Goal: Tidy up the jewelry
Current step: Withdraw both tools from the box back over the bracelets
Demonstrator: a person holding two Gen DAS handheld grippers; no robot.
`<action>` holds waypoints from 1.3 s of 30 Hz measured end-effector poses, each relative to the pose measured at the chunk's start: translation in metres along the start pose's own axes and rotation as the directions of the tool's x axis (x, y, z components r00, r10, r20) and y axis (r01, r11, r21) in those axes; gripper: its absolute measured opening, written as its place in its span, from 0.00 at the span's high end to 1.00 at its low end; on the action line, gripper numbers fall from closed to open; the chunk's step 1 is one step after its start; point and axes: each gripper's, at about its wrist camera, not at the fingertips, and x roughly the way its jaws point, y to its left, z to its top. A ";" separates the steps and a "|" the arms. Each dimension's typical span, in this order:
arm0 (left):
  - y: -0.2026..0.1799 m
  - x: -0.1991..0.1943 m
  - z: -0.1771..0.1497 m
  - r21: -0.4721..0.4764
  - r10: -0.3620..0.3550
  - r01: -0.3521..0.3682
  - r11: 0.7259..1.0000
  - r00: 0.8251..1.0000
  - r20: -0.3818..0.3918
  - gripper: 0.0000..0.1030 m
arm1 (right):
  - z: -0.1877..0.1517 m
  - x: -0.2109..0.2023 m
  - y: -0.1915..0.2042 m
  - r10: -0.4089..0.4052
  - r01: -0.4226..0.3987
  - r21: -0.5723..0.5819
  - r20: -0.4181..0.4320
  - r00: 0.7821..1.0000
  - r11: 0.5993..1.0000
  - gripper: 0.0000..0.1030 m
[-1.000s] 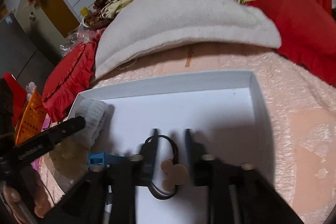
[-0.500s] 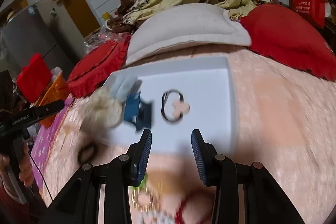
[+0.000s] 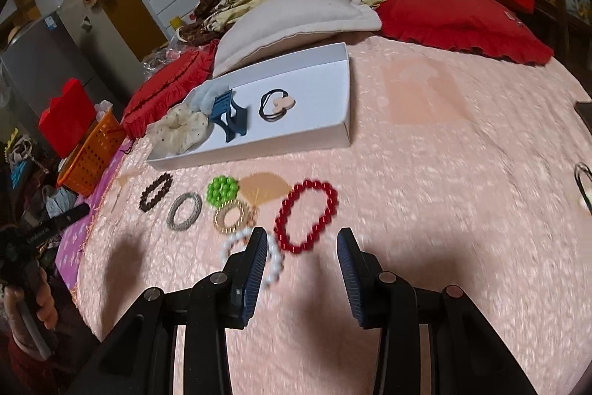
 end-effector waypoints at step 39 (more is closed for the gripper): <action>0.012 0.052 0.015 0.040 -0.003 0.003 0.999 1.000 0.010 0.58 | -0.028 0.056 0.076 0.069 -0.085 -0.150 -0.109 0.992 0.985 0.64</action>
